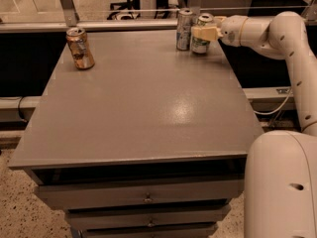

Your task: Move 7up can near redbull can

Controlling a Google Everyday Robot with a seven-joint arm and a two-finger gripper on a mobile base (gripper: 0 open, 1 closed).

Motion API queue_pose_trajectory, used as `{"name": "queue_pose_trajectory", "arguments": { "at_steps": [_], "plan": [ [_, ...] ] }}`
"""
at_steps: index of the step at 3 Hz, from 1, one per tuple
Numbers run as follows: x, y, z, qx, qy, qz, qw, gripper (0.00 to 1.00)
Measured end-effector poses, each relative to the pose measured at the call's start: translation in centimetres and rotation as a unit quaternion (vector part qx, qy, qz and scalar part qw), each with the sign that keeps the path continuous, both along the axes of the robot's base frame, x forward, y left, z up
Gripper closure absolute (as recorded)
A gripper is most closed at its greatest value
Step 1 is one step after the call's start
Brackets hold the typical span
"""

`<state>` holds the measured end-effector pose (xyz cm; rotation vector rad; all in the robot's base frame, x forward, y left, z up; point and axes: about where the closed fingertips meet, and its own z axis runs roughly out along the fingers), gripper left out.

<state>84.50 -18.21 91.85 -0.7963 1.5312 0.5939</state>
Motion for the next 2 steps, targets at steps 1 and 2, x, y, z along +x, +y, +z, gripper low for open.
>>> {"name": "queue_pose_trajectory", "arguments": {
  "at_steps": [1,2],
  "plan": [
    [0.20,0.08,-0.40,0.004,0.004,0.001,1.0000,0.21],
    [-0.09,0.45,-0.63,0.011,0.009,0.009,0.9999,0.00]
  ]
}}
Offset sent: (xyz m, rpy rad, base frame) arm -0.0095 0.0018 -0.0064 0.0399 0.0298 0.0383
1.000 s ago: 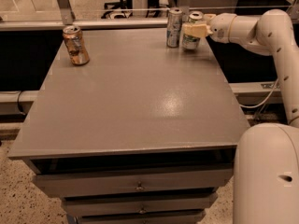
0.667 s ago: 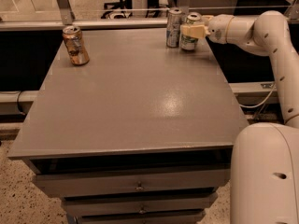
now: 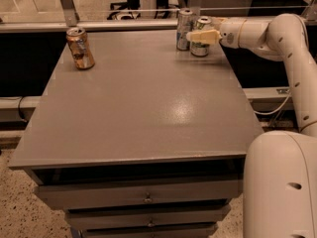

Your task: Move 7up can near redbull can

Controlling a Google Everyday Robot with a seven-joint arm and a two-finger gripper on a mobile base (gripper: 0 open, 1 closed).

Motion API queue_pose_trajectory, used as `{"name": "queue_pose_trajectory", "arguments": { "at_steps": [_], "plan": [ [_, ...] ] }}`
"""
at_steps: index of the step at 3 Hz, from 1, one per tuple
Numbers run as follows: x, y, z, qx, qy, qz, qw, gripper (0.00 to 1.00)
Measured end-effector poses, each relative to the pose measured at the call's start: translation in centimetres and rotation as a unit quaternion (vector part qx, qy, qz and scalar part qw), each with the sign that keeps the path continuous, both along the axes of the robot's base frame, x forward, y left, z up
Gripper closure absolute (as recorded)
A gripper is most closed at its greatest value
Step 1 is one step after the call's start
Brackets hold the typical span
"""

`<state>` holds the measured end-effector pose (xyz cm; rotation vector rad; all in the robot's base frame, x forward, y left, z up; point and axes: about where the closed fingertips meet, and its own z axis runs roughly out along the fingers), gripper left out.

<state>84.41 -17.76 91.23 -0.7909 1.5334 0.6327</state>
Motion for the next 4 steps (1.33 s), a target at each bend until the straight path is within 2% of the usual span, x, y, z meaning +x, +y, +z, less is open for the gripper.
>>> {"name": "queue_pose_trajectory", "arguments": {
  "at_steps": [1,2,3,4],
  "plan": [
    [-1.2,0.7,0.1,0.007,0.002,0.023,0.9997,0.00],
    [-4.1,-0.2,1.3,-0.007,-0.010,0.051,0.9986,0.00],
    [-8.9,-2.6,3.6,-0.039,-0.036,0.078,0.9956,0.00],
    [-15.6,-5.7,6.7,-0.074,-0.070,0.107,0.9890,0.00]
  ]
}}
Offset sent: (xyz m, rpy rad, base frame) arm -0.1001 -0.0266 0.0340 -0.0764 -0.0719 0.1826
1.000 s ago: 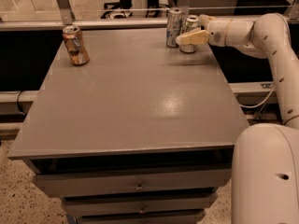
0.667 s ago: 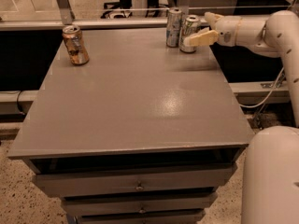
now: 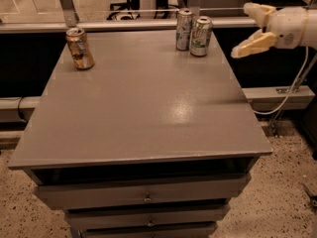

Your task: Move 7up can near redbull can

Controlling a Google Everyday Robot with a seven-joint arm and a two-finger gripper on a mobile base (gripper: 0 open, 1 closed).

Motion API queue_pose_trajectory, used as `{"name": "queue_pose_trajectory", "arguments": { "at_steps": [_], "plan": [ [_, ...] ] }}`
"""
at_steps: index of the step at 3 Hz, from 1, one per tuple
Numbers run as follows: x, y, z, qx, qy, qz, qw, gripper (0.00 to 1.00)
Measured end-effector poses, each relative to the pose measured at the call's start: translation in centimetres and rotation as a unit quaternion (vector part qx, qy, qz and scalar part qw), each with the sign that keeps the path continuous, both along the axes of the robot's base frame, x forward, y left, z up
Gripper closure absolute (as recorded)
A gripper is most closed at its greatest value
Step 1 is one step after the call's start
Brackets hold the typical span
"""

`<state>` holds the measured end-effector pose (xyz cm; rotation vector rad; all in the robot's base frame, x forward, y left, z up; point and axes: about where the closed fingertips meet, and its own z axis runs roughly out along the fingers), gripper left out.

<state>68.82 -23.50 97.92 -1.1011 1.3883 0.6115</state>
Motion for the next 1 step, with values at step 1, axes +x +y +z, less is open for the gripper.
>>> {"name": "queue_pose_trajectory", "arguments": {
  "at_steps": [1],
  "plan": [
    [-0.91,-0.41,0.22,-0.005,-0.003,0.005,1.0000,0.00]
  ]
}}
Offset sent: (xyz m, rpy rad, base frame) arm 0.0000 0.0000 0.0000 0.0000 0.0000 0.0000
